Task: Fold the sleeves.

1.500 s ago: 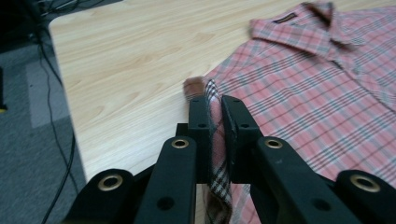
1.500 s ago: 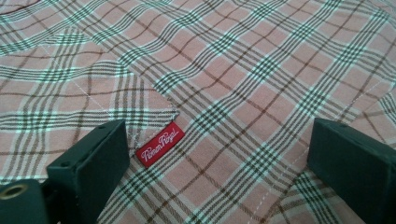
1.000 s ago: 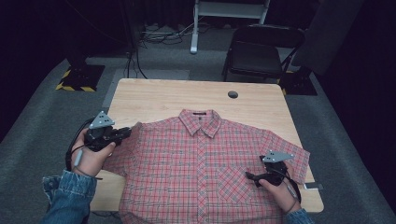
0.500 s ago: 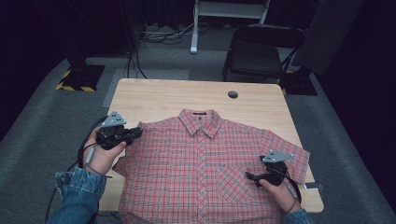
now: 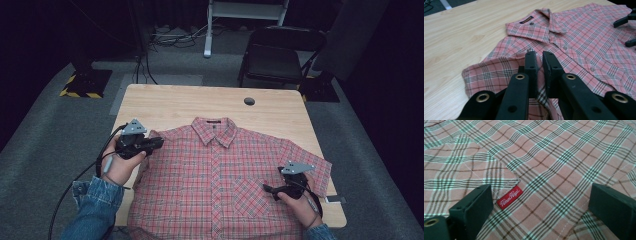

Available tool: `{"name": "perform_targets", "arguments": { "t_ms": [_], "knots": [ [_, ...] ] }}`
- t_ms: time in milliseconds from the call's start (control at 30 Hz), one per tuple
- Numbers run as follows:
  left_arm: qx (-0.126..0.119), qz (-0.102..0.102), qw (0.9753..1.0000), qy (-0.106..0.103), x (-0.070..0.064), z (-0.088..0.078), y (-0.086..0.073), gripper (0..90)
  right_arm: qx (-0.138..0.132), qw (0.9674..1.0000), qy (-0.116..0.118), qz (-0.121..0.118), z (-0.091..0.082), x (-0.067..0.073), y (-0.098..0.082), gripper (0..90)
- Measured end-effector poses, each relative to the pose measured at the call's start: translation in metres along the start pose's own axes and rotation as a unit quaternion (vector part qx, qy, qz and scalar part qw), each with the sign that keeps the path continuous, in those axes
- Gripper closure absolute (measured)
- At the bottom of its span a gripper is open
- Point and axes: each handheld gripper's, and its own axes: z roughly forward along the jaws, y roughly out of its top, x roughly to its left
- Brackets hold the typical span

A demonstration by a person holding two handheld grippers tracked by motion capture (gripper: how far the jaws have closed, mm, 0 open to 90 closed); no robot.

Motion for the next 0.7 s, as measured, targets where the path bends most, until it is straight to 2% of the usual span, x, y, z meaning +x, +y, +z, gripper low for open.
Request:
{"name": "perform_targets", "arguments": {
  "t_ms": [267,567,700],
  "knots": [
    [0.014,-0.001,0.9998,-0.017,-0.007,0.021,-0.001,82.2,0.000,1.0000,0.001,-0.001,0.000,0.000,0.000,5.6],
    [0.028,0.004,0.9991,-0.031,-0.014,0.035,-0.003,82.3,0.000,1.0000,0.001,-0.001,0.000,0.000,0.000,5.6],
    [0.035,0.003,0.9983,-0.047,-0.015,0.042,-0.005,83.2,0.000,1.0000,0.001,-0.002,0.000,0.000,0.000,5.6]
  ]
}}
